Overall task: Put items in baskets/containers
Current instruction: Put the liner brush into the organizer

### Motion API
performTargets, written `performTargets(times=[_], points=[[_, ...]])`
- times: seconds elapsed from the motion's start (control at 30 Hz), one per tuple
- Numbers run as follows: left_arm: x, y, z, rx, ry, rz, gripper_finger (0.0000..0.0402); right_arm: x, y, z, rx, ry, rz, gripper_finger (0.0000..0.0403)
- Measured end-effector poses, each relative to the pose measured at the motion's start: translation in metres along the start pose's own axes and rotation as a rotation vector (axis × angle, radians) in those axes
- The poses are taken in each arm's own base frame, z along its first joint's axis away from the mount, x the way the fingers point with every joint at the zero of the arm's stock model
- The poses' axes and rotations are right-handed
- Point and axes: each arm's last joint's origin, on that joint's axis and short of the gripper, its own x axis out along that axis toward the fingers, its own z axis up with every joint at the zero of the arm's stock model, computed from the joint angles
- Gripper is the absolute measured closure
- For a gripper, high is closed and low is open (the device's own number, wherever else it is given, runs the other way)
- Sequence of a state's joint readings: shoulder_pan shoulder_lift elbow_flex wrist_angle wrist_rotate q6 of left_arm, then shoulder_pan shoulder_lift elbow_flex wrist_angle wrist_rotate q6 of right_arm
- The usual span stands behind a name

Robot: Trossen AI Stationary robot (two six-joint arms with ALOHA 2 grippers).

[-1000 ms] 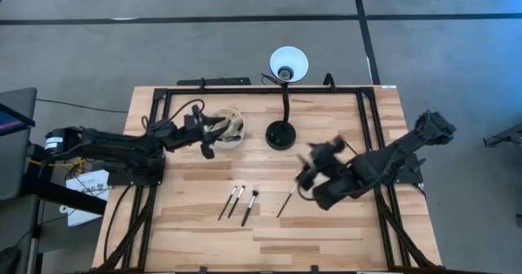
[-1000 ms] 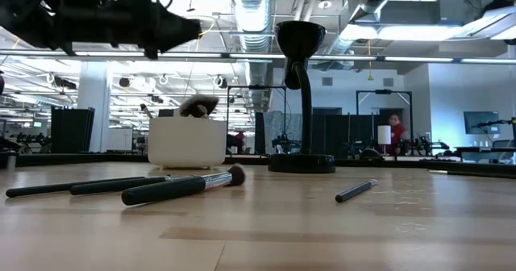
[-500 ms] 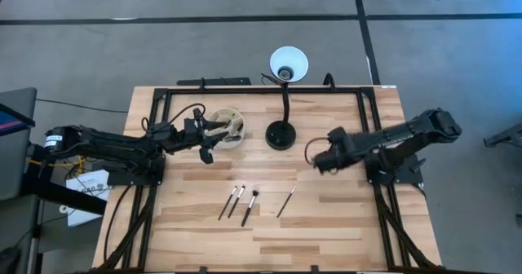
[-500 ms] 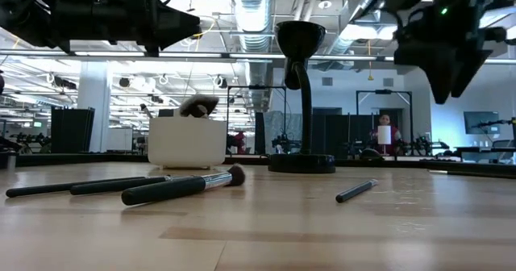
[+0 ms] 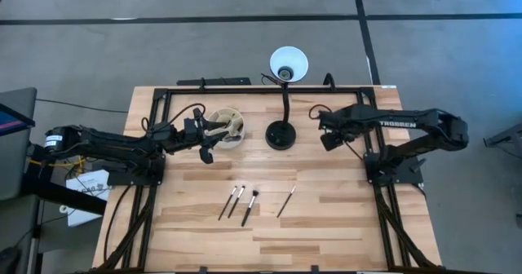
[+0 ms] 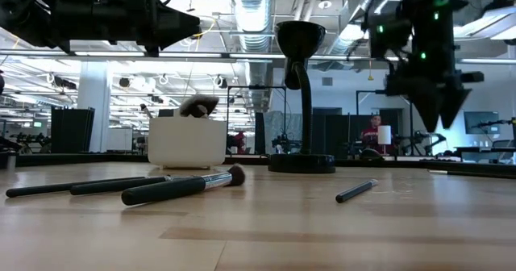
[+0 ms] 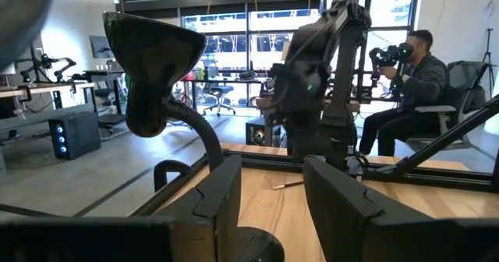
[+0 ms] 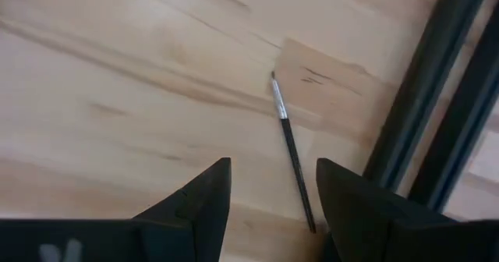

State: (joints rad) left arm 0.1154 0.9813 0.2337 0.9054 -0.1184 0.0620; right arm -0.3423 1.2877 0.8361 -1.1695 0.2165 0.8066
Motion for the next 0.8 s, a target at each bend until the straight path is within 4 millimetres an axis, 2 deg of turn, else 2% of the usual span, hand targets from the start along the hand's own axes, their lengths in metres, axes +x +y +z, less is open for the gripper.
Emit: performTargets(times=[0.17, 0.3, 0.47, 0.8], points=[[0.000, 0.000, 0.000, 0.000, 0.002, 0.000, 0.0266, 0.024, -0.012, 0.003, 0.073, 0.044, -0.028, 0.0232], [0.000, 0.000, -0.001, 0.001, 0.009, -0.001, 0.0266, 0.032, -0.021, 0.005, 0.125, 0.066, -0.036, 0.0254], [0.000, 0.000, -0.001, 0.001, 0.010, -0.001, 0.0266, 0.049, -0.024, 0.009, 0.171, 0.057, 0.048, 0.0278], [0.000, 0.000, -0.001, 0.001, 0.011, -0.001, 0.0266, 0.068, -0.033, 0.008, 0.217, 0.048, 0.046, 0.0284]])
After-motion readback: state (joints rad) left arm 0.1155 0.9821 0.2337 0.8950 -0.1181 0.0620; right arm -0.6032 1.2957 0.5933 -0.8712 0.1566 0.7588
